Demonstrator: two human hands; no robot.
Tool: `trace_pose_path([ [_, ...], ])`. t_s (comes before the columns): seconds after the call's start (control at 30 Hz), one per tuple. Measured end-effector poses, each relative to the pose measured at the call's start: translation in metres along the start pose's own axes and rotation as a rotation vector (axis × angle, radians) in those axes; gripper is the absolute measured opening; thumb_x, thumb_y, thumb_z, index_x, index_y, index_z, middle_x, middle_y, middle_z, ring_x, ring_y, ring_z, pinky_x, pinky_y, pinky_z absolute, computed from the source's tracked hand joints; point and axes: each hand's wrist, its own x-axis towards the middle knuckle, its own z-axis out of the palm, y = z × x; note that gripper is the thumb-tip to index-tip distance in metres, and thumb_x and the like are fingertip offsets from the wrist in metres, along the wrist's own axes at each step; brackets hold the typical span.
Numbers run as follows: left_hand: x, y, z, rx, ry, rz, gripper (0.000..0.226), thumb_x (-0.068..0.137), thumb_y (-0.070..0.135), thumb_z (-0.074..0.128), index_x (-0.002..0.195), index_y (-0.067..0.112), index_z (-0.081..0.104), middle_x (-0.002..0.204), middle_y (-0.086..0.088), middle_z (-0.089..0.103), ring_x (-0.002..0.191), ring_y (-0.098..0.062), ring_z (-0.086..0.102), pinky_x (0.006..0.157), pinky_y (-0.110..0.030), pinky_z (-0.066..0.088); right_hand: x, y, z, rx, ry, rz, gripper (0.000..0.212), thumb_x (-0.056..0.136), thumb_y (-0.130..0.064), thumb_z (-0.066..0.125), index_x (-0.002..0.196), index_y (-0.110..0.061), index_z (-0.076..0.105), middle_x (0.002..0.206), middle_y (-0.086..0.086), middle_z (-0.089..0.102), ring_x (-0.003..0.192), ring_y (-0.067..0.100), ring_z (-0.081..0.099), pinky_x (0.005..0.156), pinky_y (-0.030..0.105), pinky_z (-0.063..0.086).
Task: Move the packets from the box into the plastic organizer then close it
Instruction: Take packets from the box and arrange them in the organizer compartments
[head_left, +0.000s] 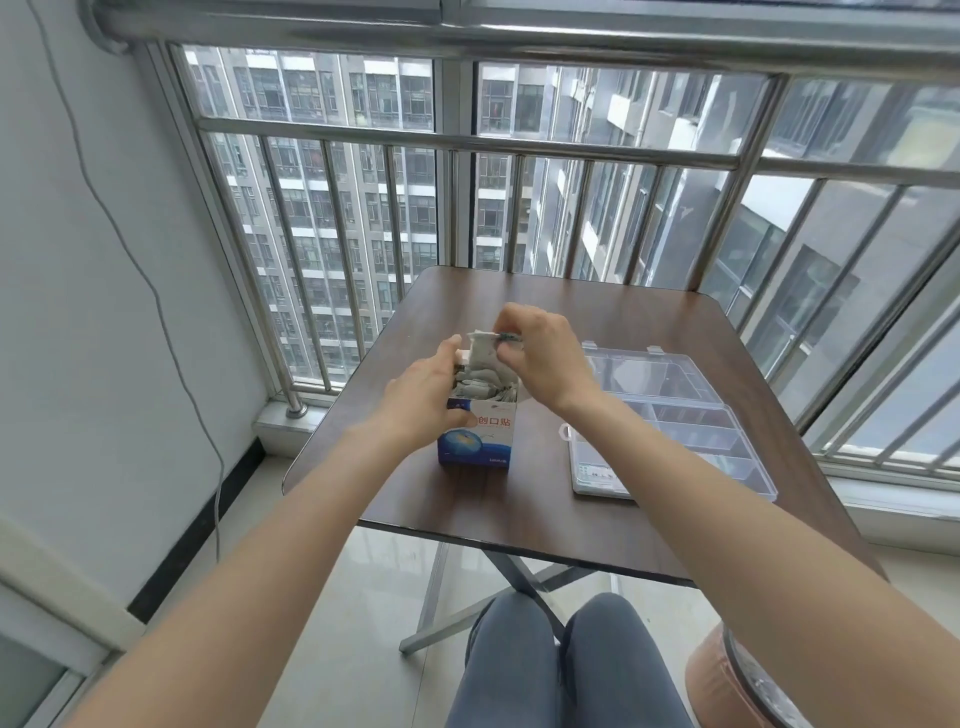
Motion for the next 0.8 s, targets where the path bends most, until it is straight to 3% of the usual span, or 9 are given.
trace_pose_path([
  [0.1, -0.002, 0.004, -0.004, -0.029, -0.005, 0.005, 0.1, 0.078, 0.036, 0.074, 0.15, 0.016, 0.009, 0.149, -0.001, 0.037, 0.136, -0.024, 0.036, 0.108, -0.046, 0.032, -0.002, 0.002, -0.012, 0.139, 0.058, 0.052, 0.005, 0.086, -0.005, 0.059, 0.089, -0.003, 0.062, 0.087, 0.01, 0.067, 0.08, 0.021, 0.059, 0.073, 0.03, 0.049],
  [0.2, -0.006, 0.018, -0.006, -0.103, 0.132, 0.025, 0.087, 0.084, 0.043, 0.065, 0.15, 0.017, 0.015, 0.155, 0.0, 0.025, 0.145, -0.016, 0.015, 0.117, -0.05, 0.008, -0.005, 0.007, -0.025, 0.277, 0.149, 0.105, 0.001, 0.086, -0.003, 0.061, 0.086, -0.002, 0.062, 0.077, 0.001, 0.061, 0.073, 0.012, 0.054, 0.063, 0.013, 0.041],
  [0.27, -0.006, 0.032, -0.009, -0.122, 0.224, 0.057, 0.076, 0.088, 0.042, 0.06, 0.148, 0.016, 0.022, 0.154, 0.0, 0.028, 0.145, -0.012, 0.015, 0.117, -0.05, -0.003, -0.008, 0.011, -0.034, 0.376, 0.185, 0.142, 0.004, 0.086, -0.004, 0.062, 0.083, -0.007, 0.061, 0.073, -0.004, 0.058, 0.07, 0.008, 0.053, 0.066, 0.013, 0.042],
  [0.33, -0.006, 0.046, -0.014, -0.154, 0.295, 0.111, 0.068, 0.089, 0.036, 0.06, 0.145, 0.013, 0.029, 0.149, -0.001, 0.037, 0.141, -0.015, 0.026, 0.117, -0.047, 0.003, -0.013, 0.015, -0.042, 0.513, 0.188, 0.186, 0.007, 0.086, -0.003, 0.062, 0.084, -0.008, 0.059, 0.073, -0.003, 0.059, 0.07, 0.009, 0.055, 0.07, 0.023, 0.049],
  [0.4, -0.006, 0.061, -0.017, -0.243, 0.31, 0.179, 0.067, 0.088, 0.03, 0.063, 0.143, 0.01, 0.032, 0.143, -0.003, 0.044, 0.133, -0.018, 0.038, 0.113, -0.033, 0.02, -0.021, 0.016, -0.052, 0.68, 0.17, 0.237, 0.005, 0.087, -0.001, 0.061, 0.086, -0.005, 0.058, 0.079, 0.007, 0.062, 0.074, 0.015, 0.059, 0.072, 0.029, 0.054],
  [0.57, -0.017, 0.09, -0.018, -0.296, 0.142, 0.182, 0.072, 0.083, 0.034, 0.069, 0.142, 0.011, 0.034, 0.126, -0.006, 0.058, 0.112, -0.019, 0.056, 0.089, -0.023, 0.042, -0.05, 0.022, -0.076, 0.947, 0.014, 0.326, 0.006, 0.086, 0.002, 0.061, 0.085, -0.004, 0.058, 0.087, 0.013, 0.065, 0.08, 0.021, 0.064, 0.075, 0.031, 0.057],
  [0.67, -0.03, 0.105, -0.017, -0.353, 0.008, 0.083, 0.053, 0.083, 0.036, 0.069, 0.126, 0.015, 0.047, 0.107, 0.003, 0.059, 0.082, -0.005, 0.058, 0.06, -0.009, 0.046, -0.071, 0.028, -0.085, 1.017, -0.032, 0.341, 0.009, 0.085, 0.003, 0.061, 0.083, -0.005, 0.059, 0.088, 0.016, 0.066, 0.077, 0.022, 0.065, 0.074, 0.031, 0.057],
  [0.7, -0.035, 0.11, -0.015, -0.418, -0.07, 0.047, 0.043, 0.084, 0.034, 0.069, 0.117, 0.018, 0.048, 0.1, 0.005, 0.058, 0.076, -0.002, 0.056, 0.055, -0.008, 0.045, -0.078, 0.03, -0.087, 1.031, -0.04, 0.342, 0.01, 0.085, 0.004, 0.061, 0.082, -0.005, 0.058, 0.087, 0.016, 0.066, 0.074, 0.02, 0.066, 0.073, 0.03, 0.056],
  [0.8, -0.047, 0.118, -0.009, -0.732, -0.276, -0.046, 0.031, 0.087, 0.022, 0.066, 0.111, 0.005, 0.057, 0.096, -0.008, 0.065, 0.076, -0.014, 0.066, 0.066, -0.023, 0.056, -0.096, 0.03, -0.094, 1.052, -0.053, 0.338, 0.012, 0.086, 0.006, 0.059, 0.082, -0.006, 0.057, 0.085, 0.016, 0.064, 0.074, 0.02, 0.066, 0.072, 0.028, 0.057],
])
